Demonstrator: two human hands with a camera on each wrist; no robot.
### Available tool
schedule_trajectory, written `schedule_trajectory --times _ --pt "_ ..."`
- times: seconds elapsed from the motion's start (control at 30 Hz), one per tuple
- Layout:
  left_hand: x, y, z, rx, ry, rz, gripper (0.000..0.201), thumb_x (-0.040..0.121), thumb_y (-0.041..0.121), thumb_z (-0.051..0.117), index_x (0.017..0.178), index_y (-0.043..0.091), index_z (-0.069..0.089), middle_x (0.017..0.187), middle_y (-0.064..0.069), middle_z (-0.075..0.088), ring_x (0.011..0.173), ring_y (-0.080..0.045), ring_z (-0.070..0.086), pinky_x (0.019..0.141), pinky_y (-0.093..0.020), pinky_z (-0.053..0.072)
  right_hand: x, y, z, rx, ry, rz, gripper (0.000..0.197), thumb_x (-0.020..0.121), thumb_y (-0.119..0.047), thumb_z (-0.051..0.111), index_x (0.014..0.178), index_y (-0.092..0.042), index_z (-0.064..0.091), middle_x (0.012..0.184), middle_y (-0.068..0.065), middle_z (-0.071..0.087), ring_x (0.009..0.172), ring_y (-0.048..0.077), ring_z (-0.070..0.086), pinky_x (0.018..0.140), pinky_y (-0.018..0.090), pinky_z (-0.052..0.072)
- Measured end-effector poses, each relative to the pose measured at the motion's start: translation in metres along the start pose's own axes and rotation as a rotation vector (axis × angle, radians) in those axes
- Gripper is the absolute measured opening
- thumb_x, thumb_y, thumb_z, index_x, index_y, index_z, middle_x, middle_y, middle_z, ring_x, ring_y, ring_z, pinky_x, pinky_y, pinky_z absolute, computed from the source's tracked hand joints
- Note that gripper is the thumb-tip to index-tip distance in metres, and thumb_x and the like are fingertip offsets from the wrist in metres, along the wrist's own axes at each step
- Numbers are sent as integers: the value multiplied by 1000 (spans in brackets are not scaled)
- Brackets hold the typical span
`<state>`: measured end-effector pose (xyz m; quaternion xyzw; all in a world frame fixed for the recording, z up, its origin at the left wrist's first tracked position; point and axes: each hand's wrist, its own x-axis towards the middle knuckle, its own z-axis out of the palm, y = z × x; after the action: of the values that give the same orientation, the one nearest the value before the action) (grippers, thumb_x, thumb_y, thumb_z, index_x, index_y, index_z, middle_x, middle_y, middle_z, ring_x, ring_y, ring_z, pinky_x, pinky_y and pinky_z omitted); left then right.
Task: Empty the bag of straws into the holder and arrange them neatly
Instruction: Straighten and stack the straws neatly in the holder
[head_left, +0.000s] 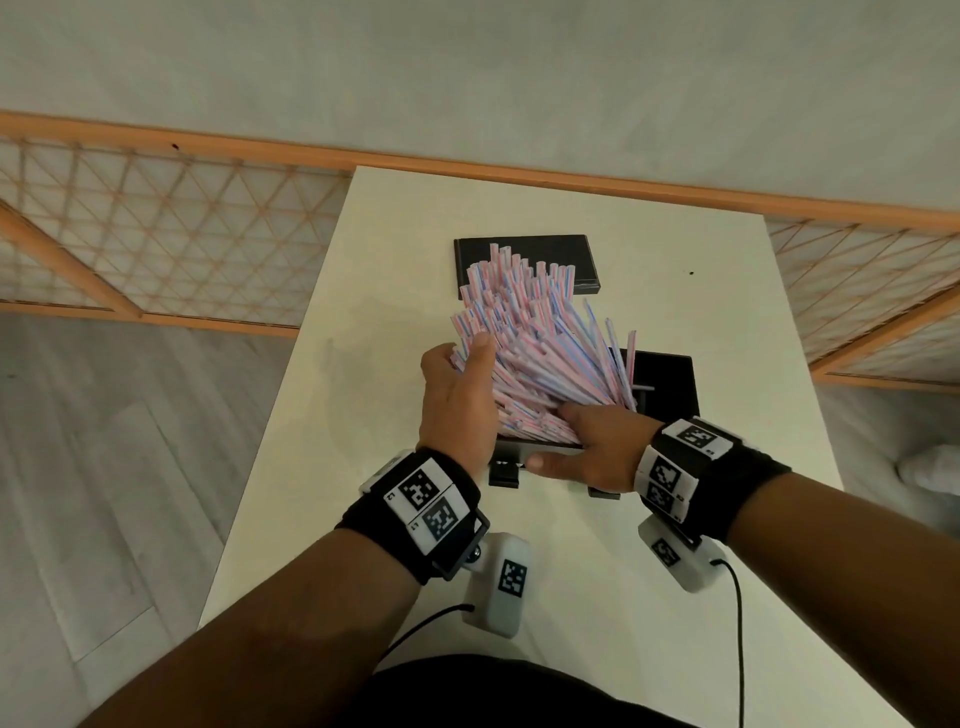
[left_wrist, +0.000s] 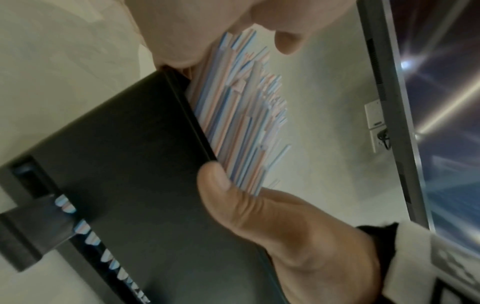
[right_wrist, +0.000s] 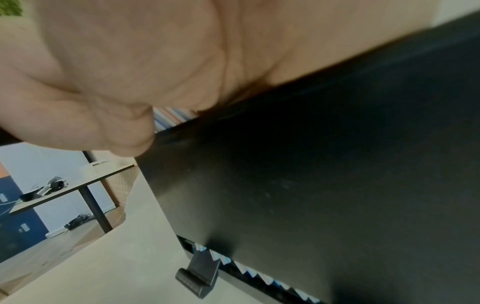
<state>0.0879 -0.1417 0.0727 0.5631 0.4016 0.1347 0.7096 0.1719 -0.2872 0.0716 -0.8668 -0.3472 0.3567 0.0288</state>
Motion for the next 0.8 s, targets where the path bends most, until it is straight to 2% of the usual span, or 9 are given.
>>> schedule_trajectory --times 0.07,0.17,0.27,0.37,0.43,0.5,0.57,0.67,0.8 --pt "-5 1 2 39 -56 24 64 84 65 51 126 19 40 100 7 60 93 -16 63 95 -50 53 1 -1 0 -22 14 11 81 80 -78 48 135 -19 43 120 2 63 110 26 61 92 33 48" --pt "-9 2 3 133 -89 87 65 90 61 53 134 19 30 119 10 60 115 -17 61 104 -48 49 3 -2 0 -9 46 24 74 80 -76 51 125 -17 47 112 4 62 105 26 60 88 33 49" --pt "-6 1 -1 206 -84 128 86 87 65 56 145 14 21 132 0 57 121 -20 58 107 -46 47 3 -2 2 12 98 -2 60 81 -73 54 112 -22 52 101 -2 61 95 23 62 80 30 49" --pt "-5 -7 -4 346 -71 260 73 89 60 60 138 20 23 133 3 56 122 -15 57 106 -42 48 -1 -1 6 139 189 -85 46 81 -63 63 105 -27 48 88 -10 57 77 14 58 70 26 45" --pt "-7 -8 -3 385 -83 281 80 85 63 60 140 18 23 134 3 56 122 -14 57 106 -39 48 -4 4 6 163 265 -133 45 76 -58 71 100 -28 47 88 -10 55 77 14 55 69 27 43" --pt "-7 -4 -3 347 -75 249 80 91 55 62 144 11 20 130 5 55 119 -12 56 104 -34 46 -10 10 2 164 371 -134 46 68 -56 75 92 -27 48 87 -8 55 77 15 54 68 29 45" --pt "-3 3 -5 265 -36 153 76 94 55 57 145 14 20 131 3 49 118 -15 53 104 -34 43 -19 17 -2 177 436 -106 42 66 -51 78 84 -22 52 82 -4 57 74 18 55 65 31 48" --pt "6 7 -6 99 16 14 71 95 62 52 143 16 26 141 -5 43 114 -18 48 103 -38 42 -25 18 2 147 299 -89 32 73 -46 78 83 -23 60 77 -7 61 71 15 58 65 27 48" --pt "5 8 1 6 30 -37 91 77 78 53 138 14 33 140 -12 50 113 -19 54 108 -48 44 -18 13 5 106 241 -94 25 77 -43 75 90 -26 61 81 -10 61 72 12 60 69 26 50"
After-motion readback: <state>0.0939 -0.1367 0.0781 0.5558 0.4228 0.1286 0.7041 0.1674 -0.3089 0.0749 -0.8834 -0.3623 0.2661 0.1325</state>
